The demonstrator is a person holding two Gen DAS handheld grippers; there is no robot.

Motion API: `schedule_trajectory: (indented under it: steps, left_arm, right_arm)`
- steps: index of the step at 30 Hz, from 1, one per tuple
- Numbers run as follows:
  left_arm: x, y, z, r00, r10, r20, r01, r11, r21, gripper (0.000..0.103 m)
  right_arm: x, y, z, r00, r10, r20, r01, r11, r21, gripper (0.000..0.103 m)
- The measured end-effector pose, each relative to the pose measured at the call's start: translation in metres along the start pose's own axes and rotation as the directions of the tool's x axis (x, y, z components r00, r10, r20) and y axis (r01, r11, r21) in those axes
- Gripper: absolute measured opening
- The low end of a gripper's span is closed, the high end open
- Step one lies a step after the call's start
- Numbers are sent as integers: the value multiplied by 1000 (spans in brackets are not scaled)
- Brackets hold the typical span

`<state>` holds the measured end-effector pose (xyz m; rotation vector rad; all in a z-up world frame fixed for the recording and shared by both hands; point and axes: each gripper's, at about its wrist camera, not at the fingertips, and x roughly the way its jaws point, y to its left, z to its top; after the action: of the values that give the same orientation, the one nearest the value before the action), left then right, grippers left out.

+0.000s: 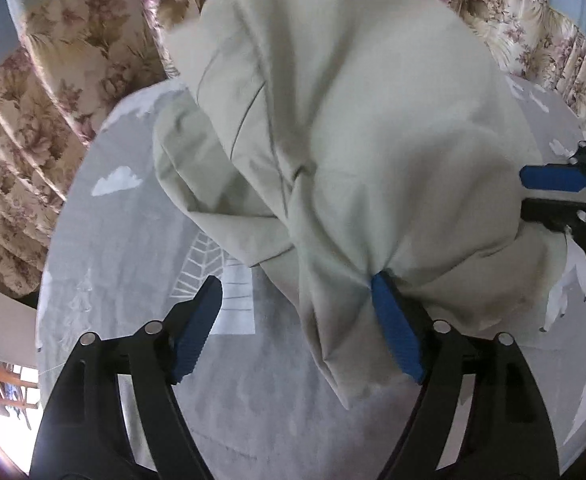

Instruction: Fold large clothes

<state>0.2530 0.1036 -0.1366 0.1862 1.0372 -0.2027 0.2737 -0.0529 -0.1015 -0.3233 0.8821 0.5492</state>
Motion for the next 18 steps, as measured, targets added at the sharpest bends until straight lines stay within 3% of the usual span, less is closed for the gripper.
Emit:
schedule_trajectory:
  steps: [4, 8, 10, 11, 12, 18]
  left_arm:
    - [9, 0, 3, 997, 75, 24, -76, 997, 35, 100]
    - [-5, 11, 0, 999, 36, 27, -35, 997, -67, 99]
    - [-15, 13, -3, 998, 46, 39, -42, 995, -93, 98]
    - [-22, 14, -5, 997, 57, 49, -51, 993, -109, 98]
    - [-28, 14, -7, 996, 60, 59, -52, 991, -124, 99]
    - [-55, 12, -6, 988, 93, 122, -69, 980, -186, 100]
  right_arm:
    - [7, -15, -7, 1000, 28, -8, -28, 999, 23, 12]
    - [-7, -11, -11, 999, 27, 29, -28, 998, 52, 16]
    - [-22, -21, -15, 995, 70, 77, -79, 989, 129, 35]
    - [-27, -25, -18, 993, 75, 96, -90, 983, 161, 62]
    - [-33, -30, -20, 991, 68, 116, -89, 978, 191, 71]
    - [-58, -46, -35, 978, 10, 206, -78, 944, 322, 80]
